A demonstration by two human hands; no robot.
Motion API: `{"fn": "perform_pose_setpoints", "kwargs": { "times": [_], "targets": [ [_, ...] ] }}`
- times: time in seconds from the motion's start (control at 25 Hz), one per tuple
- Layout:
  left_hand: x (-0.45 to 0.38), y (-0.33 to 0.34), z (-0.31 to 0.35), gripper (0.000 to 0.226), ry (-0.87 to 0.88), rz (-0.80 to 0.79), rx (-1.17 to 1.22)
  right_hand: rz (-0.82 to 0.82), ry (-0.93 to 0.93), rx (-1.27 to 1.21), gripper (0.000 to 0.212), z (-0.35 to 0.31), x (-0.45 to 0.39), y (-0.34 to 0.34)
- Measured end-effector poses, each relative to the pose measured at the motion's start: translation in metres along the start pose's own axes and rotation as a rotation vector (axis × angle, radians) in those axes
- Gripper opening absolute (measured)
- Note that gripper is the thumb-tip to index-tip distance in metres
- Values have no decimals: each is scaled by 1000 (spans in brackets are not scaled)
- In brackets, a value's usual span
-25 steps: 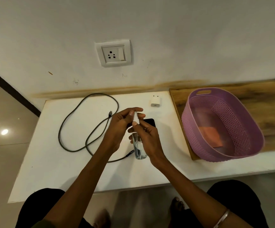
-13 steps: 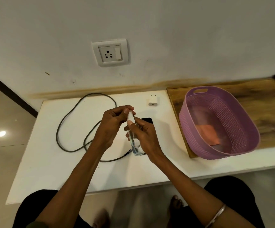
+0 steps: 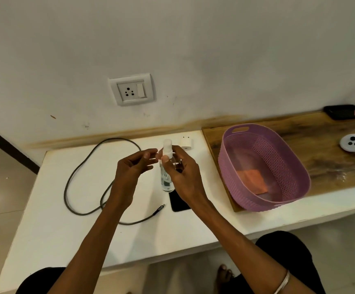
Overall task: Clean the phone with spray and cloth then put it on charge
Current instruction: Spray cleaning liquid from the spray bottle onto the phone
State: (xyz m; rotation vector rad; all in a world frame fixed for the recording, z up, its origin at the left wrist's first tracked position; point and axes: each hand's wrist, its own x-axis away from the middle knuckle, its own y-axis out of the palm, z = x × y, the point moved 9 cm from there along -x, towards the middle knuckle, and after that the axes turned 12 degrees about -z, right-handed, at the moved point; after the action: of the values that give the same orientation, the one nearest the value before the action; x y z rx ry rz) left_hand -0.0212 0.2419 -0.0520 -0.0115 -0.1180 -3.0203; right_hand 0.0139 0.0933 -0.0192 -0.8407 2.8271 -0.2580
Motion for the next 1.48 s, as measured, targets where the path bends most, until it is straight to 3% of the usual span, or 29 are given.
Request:
{"fn": "perform_pose_setpoints", "kwargs": {
  "times": [0.16,0.28,0.52,0.64,0.84,1.04,1.48],
  "targets": [
    [7,-11,-10,15,-93,56,-318,78,-54,29,27,-34,-12,-43],
    [12,-7,-23,15,-135,-3,-610,135,-111,41,17,-63,-21,-90],
    [10,4,-66,112,-288,-256,-897,350,-81,196,23,-77,-23,-196],
    [8,13,-79,138,-315,-356,-918,434,-7,187,24,-49,-21,-233],
    [1,26,-77,141,-235,-385,-960,439,124,332,25,10,-10,-245],
    [-5,32,-93,155,-285,-468,-1004,357,226,433,22,54,-6,-245],
    [-9,40,-107,162,-262,-501,-1060,236,244,373,30,71,0,-242]
  ]
}}
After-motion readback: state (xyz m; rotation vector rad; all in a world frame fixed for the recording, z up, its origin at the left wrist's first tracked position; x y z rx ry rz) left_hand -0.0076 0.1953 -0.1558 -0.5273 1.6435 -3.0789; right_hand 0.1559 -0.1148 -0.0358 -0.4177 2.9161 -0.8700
